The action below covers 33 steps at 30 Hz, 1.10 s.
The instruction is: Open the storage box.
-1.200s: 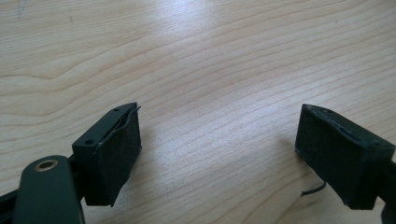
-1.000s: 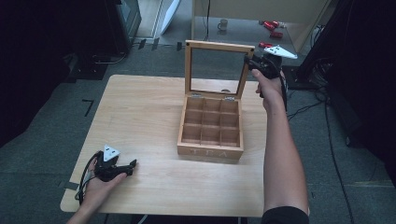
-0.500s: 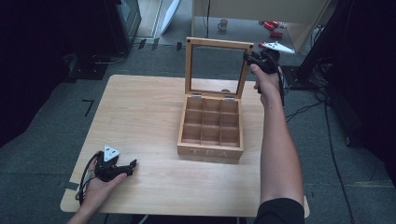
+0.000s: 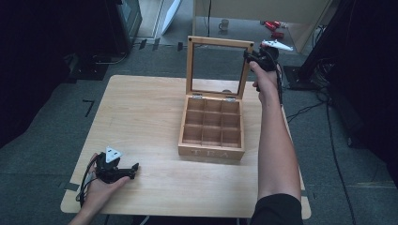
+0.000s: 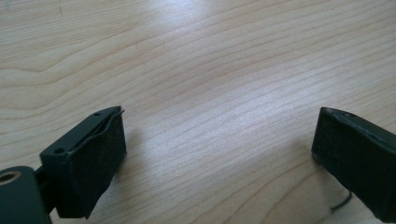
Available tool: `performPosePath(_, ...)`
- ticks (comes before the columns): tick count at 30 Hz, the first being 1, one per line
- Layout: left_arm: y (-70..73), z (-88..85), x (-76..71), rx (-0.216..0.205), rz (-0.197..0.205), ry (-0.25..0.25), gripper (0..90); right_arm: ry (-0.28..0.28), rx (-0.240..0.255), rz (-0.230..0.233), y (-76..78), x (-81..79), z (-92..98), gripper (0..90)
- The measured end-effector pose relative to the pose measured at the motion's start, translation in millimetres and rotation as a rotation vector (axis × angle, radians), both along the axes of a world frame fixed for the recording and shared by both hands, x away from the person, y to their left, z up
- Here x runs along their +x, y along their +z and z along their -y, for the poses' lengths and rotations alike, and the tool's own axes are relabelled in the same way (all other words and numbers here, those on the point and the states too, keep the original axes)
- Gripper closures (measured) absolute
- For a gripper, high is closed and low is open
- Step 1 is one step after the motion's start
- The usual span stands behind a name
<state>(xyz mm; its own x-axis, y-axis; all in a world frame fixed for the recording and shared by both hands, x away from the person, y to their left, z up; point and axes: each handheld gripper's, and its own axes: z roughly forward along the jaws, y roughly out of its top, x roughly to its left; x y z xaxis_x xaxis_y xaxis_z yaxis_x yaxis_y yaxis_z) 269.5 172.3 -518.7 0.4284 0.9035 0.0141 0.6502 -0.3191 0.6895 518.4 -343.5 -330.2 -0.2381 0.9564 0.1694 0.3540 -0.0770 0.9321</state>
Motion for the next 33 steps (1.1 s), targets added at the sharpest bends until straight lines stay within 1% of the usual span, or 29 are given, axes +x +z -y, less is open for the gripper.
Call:
performPosePath(4, 0.0, 0.0, 0.2, 0.0, -0.002, -0.002, 2.4, -0.005, 0.012, -0.007, -1.1, 3.1, 0.3, 66.8)
performPosePath(10, 0.0, 0.2, 0.3, 0.001, -0.002, -0.003, 2.2, -0.007, 0.027, -0.002, -3.8, 6.6, 1.2, 66.9)
performPosePath(18, 0.0, 0.1, 0.3, 0.0, -0.002, -0.003, 2.2, -0.013, 0.03, -0.003, -4.0, 6.5, 0.7, 66.8)
performPosePath(20, 0.0, 0.1, 0.2, 0.0, -0.002, -0.003, 2.2, -0.014, 0.037, -0.005, -3.9, 6.2, 0.6, 66.2)
performPosePath(21, -0.1, 0.1, 0.2, 0.0, -0.002, -0.003, 2.2, -0.02, 0.051, -0.005, -3.6, 5.1, 0.2, 62.7)
performPosePath(24, 0.0, -0.2, 0.3, 0.0, -0.002, -0.005, 2.2, -0.005, 0.097, -0.002, -3.6, 1.2, -0.9, 49.3)
performPosePath(26, -0.1, -0.3, 0.3, 0.0, -0.002, -0.005, 2.2, -0.006, 0.092, -0.007, -3.5, -3.4, -2.3, 41.7)
performPosePath(27, 0.0, -0.4, 0.2, 0.0, -0.002, -0.005, 2.3, -0.003, 0.08, -0.007, -3.0, -7.4, -2.7, 36.4)
performPosePath(28, -0.1, -0.4, 0.2, 0.0, -0.002, -0.004, 2.2, -0.002, 0.075, -0.007, -2.7, -10.2, -2.8, 33.0)
performPosePath(30, -0.1, -0.6, 0.0, -0.001, -0.002, -0.001, 2.2, 0.005, 0.06, -0.014, -1.3, -18.8, -2.3, 21.8)
performPosePath(32, -0.1, -0.7, 0.1, 0.002, -0.005, 0.006, 1.9, 0.02, 0.053, -0.022, -0.7, -28.5, -1.1, 17.1)
performPosePath(33, -0.1, -0.8, 0.2, 0.003, -0.006, 0.006, 1.0, 0.03, 0.043, -0.023, -0.8, -36.7, -0.3, 15.9)
